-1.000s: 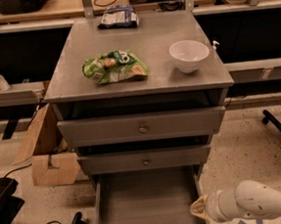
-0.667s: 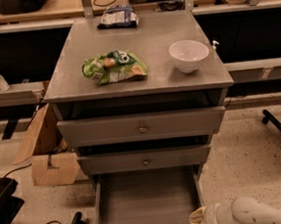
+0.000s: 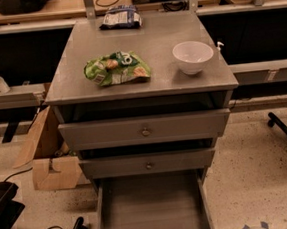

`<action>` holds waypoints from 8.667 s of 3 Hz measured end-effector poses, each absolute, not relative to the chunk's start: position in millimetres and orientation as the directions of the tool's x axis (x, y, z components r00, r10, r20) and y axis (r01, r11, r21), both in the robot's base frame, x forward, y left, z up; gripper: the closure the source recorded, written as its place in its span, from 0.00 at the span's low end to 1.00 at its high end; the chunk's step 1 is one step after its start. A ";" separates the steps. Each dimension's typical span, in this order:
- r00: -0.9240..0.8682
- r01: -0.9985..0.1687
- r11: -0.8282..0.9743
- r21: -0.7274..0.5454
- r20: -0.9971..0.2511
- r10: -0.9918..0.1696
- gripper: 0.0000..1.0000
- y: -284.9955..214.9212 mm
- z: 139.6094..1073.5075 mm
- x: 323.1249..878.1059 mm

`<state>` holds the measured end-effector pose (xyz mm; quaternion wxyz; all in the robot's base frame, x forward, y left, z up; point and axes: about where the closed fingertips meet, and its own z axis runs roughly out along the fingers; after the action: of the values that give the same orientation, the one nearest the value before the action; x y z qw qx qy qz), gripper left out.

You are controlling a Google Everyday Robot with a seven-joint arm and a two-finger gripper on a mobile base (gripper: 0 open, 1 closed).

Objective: Close bottom drawer

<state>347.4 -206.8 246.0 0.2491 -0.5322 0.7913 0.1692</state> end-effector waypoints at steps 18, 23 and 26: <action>-0.071 -0.958 0.245 -0.149 -0.705 -0.706 1.00 -66.9 132.6 508.8; -0.029 -0.961 0.209 -0.179 -0.689 -0.724 1.00 -42.1 128.8 545.3; -0.019 -0.961 0.202 -0.189 -0.685 -0.729 0.59 -35.1 125.8 556.5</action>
Offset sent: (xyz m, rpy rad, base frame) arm -0.0943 0.0922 -0.0331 0.0047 0.0789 0.1902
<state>556.5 -35.1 125.8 0.3463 -0.6088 0.6937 0.1678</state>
